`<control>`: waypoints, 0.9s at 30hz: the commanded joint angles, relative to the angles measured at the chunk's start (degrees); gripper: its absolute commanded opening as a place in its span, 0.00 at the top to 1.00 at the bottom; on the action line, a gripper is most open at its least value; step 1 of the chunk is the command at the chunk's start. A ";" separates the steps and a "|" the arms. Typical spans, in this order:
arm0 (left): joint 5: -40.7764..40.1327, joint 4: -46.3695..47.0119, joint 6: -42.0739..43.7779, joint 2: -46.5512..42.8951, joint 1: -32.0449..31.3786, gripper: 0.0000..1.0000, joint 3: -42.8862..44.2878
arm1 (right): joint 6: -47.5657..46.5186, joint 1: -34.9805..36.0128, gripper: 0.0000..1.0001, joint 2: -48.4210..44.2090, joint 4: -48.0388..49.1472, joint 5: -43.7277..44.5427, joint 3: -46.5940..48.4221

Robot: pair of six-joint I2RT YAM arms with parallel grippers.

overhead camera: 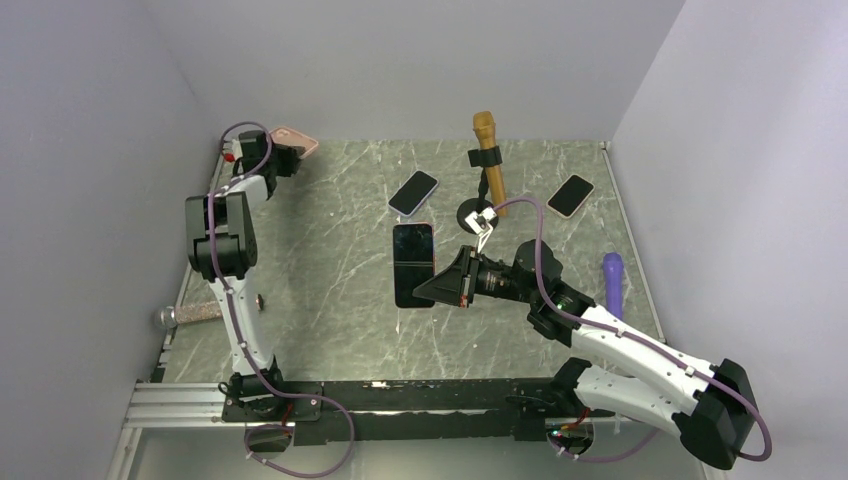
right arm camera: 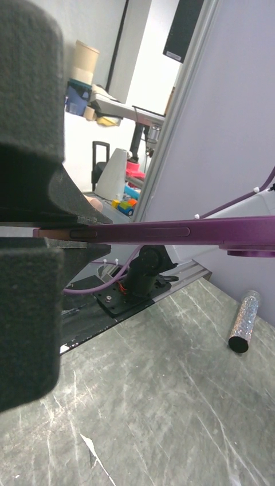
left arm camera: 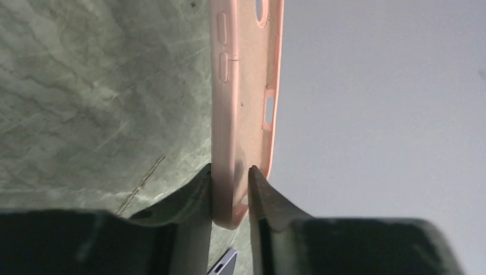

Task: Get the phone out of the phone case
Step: Place the phone case at the center of the board.

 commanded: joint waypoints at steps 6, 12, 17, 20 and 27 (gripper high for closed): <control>3.94 -4.72 2.82 -2.65 -1.47 0.10 -1.52 | -0.10 0.08 1.00 -1.78 4.90 0.86 2.18; 5.80 -20.88 7.53 -15.36 0.92 0.09 -9.75 | -2.10 0.17 1.00 0.15 3.15 1.44 2.39; 3.43 -27.06 15.38 -29.44 3.18 0.05 -16.77 | -2.75 1.19 1.00 2.83 2.09 3.77 1.99; 0.36 -27.45 22.36 -37.50 3.57 0.05 -19.13 | -1.56 3.00 1.00 5.65 3.47 5.99 1.51; -3.53 -23.57 36.69 -52.65 2.79 0.08 -24.30 | 11.79 7.84 1.00 17.67 21.84 15.33 -3.98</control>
